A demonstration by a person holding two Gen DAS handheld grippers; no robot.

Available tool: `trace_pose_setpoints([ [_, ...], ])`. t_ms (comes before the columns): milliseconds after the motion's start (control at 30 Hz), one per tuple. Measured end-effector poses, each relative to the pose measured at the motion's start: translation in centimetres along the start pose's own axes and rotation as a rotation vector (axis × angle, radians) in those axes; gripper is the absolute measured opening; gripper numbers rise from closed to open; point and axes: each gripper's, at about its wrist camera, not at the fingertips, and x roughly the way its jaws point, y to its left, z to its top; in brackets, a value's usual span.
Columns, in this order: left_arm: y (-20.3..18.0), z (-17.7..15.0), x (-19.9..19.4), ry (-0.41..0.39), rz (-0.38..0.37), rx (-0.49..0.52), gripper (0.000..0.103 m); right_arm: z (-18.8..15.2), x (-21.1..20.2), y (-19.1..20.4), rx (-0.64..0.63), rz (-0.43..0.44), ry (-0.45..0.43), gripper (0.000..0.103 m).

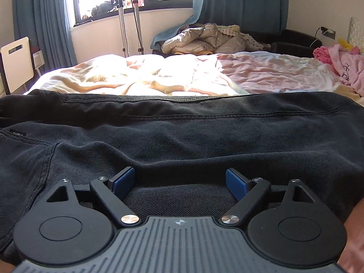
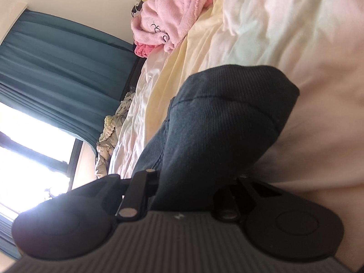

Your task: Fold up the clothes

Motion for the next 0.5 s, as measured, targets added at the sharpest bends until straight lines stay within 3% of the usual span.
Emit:
trace_pose_setpoints([
  [133, 0.5, 0.6, -1.4, -0.014, 0.007, -0.035, 0.089, 0.0, -0.7, 1.7, -0.087, 0.016, -0.026, 0.016],
  [200, 0.8, 1.0, -2.5, -0.039, 0.007, -0.038, 0.089, -0.5, -1.7, 3.9, -0.217, -0.015, -0.066, 0.016],
  [367, 2.3, 2.1, -5.4, -0.125, -0.001, -0.079, 0.089, -2.9, -4.9, 9.7, -0.397, -0.036, -0.161, 0.015],
  [500, 5.5, 2.9, -6.8, -0.181, 0.104, -0.136, 0.089, -7.2, -7.6, 16.3, -0.641, 0.003, -0.224, 0.015],
])
